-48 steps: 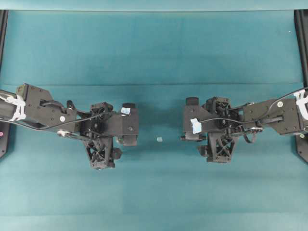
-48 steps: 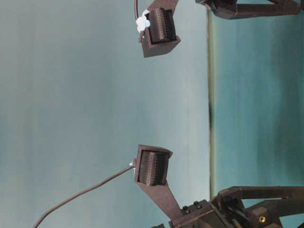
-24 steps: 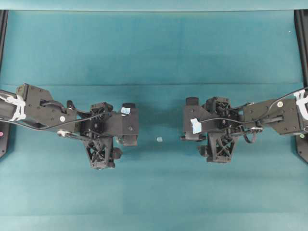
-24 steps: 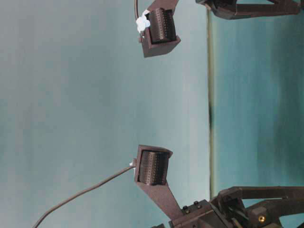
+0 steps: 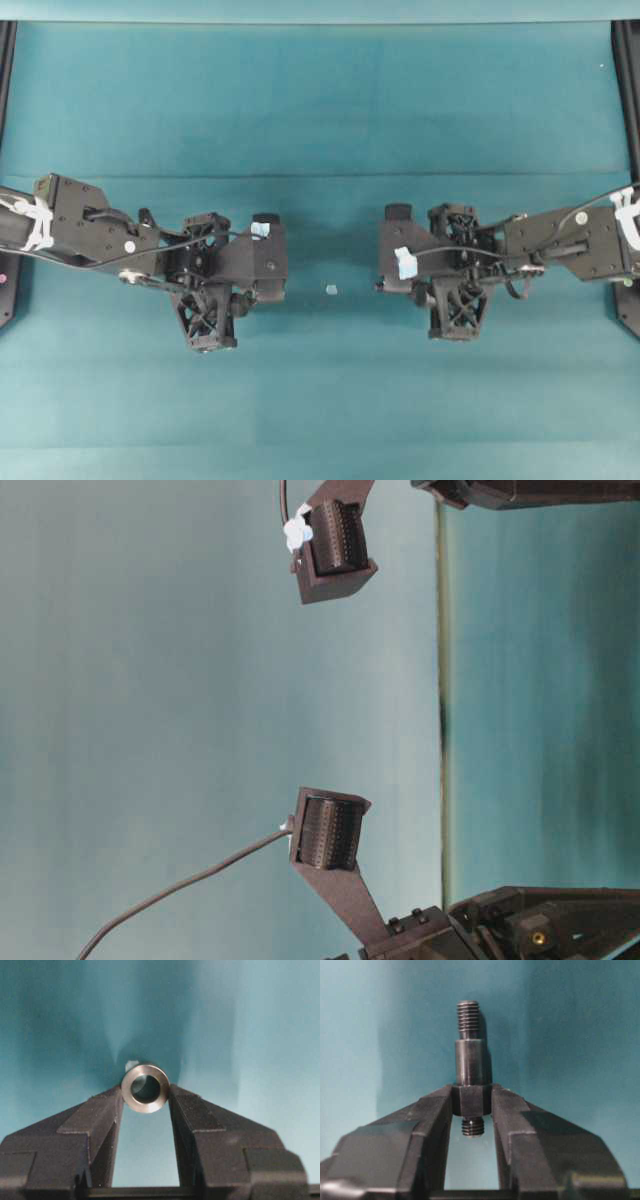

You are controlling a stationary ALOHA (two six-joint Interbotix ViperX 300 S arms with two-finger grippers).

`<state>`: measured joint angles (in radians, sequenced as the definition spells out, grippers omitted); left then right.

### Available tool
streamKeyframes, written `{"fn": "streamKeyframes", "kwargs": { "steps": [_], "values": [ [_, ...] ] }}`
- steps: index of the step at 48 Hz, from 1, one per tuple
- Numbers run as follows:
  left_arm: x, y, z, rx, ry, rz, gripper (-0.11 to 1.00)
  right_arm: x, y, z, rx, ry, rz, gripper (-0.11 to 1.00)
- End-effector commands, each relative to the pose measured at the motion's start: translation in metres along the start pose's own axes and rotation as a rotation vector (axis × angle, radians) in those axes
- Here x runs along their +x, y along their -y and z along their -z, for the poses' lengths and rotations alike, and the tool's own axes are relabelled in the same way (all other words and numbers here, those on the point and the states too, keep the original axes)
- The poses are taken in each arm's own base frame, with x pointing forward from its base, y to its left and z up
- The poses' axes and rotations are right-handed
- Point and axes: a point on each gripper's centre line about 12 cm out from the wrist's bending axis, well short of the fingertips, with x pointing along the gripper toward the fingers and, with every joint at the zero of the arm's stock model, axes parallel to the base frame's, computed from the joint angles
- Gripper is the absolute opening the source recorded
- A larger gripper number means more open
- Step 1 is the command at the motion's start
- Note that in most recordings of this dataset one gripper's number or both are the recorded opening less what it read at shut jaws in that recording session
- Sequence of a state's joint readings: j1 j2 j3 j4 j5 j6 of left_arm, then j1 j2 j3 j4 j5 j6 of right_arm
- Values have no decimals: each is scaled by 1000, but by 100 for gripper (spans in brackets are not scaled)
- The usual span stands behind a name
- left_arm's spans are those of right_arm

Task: Insert the washer onto the shaft with both hands.
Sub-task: 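Close left gripper on the washer and right gripper on the shaft, then lift both parts and turn them to face each other horizontally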

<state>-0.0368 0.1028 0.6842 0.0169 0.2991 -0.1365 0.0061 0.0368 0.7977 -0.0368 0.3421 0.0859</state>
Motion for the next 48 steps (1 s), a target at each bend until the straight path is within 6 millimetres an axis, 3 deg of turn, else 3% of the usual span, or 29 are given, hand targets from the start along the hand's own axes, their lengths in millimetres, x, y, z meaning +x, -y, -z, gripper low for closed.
{"fn": "streamKeyframes", "kwargs": {
  "steps": [1, 48],
  "values": [
    [-6, 2, -8, 5, 32, 4, 35, -2, 1, -4, -5, 8, 2, 0],
    [-7, 3, -12, 2, 44, 7, 35, -2, -4, -4, -17, 6, -4, 0]
  ]
}}
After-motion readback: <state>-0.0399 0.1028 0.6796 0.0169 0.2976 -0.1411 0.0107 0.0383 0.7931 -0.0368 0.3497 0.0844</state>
